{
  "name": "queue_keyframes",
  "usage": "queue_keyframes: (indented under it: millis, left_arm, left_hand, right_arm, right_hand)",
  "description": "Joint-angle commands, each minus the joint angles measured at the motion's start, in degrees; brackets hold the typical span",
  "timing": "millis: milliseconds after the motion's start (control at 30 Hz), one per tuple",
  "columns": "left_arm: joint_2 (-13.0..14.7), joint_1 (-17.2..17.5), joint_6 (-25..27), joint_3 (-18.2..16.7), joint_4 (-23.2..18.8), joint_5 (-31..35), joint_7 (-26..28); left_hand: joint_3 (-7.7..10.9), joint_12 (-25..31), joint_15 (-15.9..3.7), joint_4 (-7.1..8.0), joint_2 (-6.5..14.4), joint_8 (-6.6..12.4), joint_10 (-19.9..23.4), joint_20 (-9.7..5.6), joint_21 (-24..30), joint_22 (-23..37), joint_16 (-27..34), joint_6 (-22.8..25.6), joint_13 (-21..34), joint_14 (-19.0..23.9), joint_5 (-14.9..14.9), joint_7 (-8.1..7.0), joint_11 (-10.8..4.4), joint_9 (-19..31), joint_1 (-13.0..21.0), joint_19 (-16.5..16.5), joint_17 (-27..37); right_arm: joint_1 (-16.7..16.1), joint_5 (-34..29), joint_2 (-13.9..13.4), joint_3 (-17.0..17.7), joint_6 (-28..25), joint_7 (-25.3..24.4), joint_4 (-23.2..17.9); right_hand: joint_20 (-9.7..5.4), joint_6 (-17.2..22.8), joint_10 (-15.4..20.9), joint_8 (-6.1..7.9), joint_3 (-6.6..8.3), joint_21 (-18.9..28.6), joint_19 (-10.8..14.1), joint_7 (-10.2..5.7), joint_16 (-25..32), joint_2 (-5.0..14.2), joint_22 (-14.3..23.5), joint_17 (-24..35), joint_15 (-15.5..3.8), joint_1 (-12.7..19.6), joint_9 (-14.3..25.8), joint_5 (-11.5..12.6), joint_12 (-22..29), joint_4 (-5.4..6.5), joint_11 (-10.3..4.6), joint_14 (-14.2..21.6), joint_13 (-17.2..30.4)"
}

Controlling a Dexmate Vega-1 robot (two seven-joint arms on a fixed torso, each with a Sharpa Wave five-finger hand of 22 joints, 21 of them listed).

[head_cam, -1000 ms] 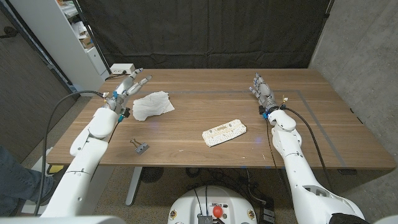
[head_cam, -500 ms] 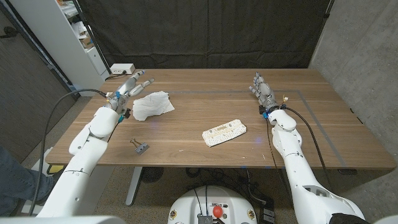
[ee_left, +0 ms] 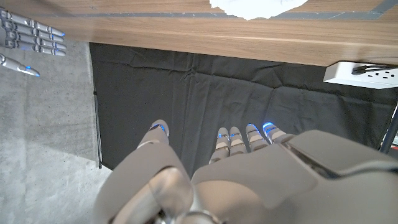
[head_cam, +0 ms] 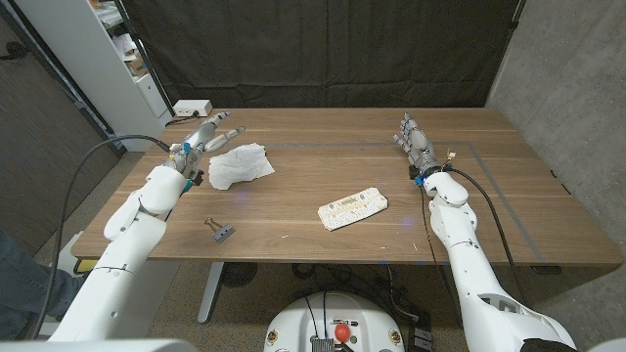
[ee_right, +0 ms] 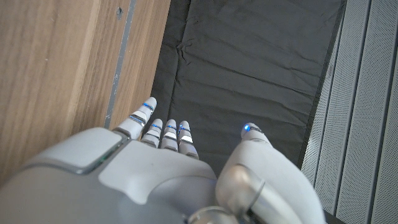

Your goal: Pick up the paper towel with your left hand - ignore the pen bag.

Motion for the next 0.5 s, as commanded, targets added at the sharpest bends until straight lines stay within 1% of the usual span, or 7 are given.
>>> queue_keyframes:
  millis: [33, 100, 133, 167, 300, 500]
  left_arm:
    - [1.86, 0.55, 2.82, 1.01, -1.99, 4.02, 0.03]
    - [2.06, 0.64, 3.16, 1.26, -2.22, 4.8, 0.4]
    - [2.19, 0.68, 3.34, 1.38, -2.31, 5.09, 0.44]
    - [2.3, 0.7, 3.53, 1.5, -2.39, 5.38, 0.47]
    - [2.76, 0.87, 4.42, 1.96, -2.85, 6.65, 0.67]
    - [3.29, 1.14, 5.59, 2.34, -3.68, 7.88, 0.67]
  left_hand:
    - [0.42, -0.33, 1.01, -1.43, -0.28, -0.25, -0.24, 1.64, -0.36, 0.08, 0.04, -0.67, 0.08, 0.31, -0.02, 0.67, 1.02, 0.29, 1.89, -3.89, 0.17]
    - [0.65, -0.46, 1.36, -2.27, -0.42, -0.42, -0.54, 2.66, -0.4, 0.1, 0.09, -1.41, 0.15, 0.58, 0.05, 1.14, 1.59, 0.32, 2.93, -3.73, 0.21]
    - [0.78, -0.59, 2.02, -2.87, -0.58, -0.46, -0.92, 3.51, -0.39, 0.13, 0.06, -1.83, 0.2, 0.59, 0.09, 1.34, 2.03, 0.34, 3.67, -3.57, 0.24]
    - [0.86, -0.66, 2.3, -3.31, -0.74, -0.47, -1.13, 4.36, -0.38, 0.17, 0.04, -2.12, 0.24, 0.58, 0.13, 1.37, 2.14, 0.35, 4.2, -3.44, 0.28]
    - [0.96, -0.87, 2.79, -3.99, -1.02, -0.57, -1.8, 5.22, -0.41, 0.21, -0.03, -2.78, 0.31, 0.44, 0.21, 1.77, 2.3, 0.37, 5.03, -3.34, 0.33]
    - [1.07, -0.84, 2.89, -4.48, -1.19, -0.52, -1.84, 5.67, -0.47, 0.23, -0.12, -3.03, 0.35, 0.21, 0.29, 1.93, 2.12, 0.38, 5.7, -3.37, 0.36]
  right_arm:
    - [-0.02, -0.11, 0.0, -0.14, -0.23, -0.17, -0.13]
    - [-0.02, -0.18, -0.01, -0.21, -0.18, -0.14, -0.04]
    - [-0.03, -0.2, 0.0, -0.22, -0.13, -0.16, 0.01]
    - [-0.03, -0.2, 0.05, -0.23, -0.11, -0.23, 0.04]
    - [-0.05, -0.22, 0.09, -0.26, -0.07, -0.28, 0.06]
    - [0.04, -0.17, 0.14, -0.26, 0.04, -0.33, 0.15]
  right_hand:
    - [0.3, 0.49, 0.12, -0.29, -0.01, 0.14, 0.27, 0.18, 0.09, 0.47, 0.32, 0.02, 0.26, 0.3, 0.12, 0.0, -0.14, -0.04, 0.41, -0.3, 0.1]
    - [0.29, 0.5, 0.11, -0.29, -0.03, 0.13, 0.27, 0.17, 0.1, 0.47, 0.32, 0.02, 0.26, 0.29, 0.12, -0.01, -0.14, -0.04, 0.37, -0.29, 0.11]
    - [0.25, 0.51, 0.1, -0.29, -0.04, 0.13, 0.26, 0.18, 0.09, 0.47, 0.32, 0.02, 0.31, 0.28, 0.12, -0.01, -0.15, -0.05, 0.37, -0.3, 0.11]
    - [0.25, 0.5, 0.09, -0.29, -0.04, 0.13, 0.26, 0.16, 0.1, 0.48, 0.32, 0.02, 0.27, 0.28, 0.12, -0.01, -0.15, -0.05, 0.42, -0.29, 0.11]
    - [0.23, 0.5, 0.05, -0.3, -0.06, 0.13, 0.27, 0.18, 0.15, 0.51, 0.32, 0.01, 0.36, 0.27, 0.12, -0.01, -0.17, -0.06, 0.42, -0.16, 0.11]
    - [0.26, 0.5, 0.05, -0.31, -0.1, 0.14, 0.28, 0.17, 0.12, 0.55, 0.32, 0.01, 0.42, 0.26, 0.12, -0.01, -0.16, -0.08, 0.42, -0.24, 0.11]
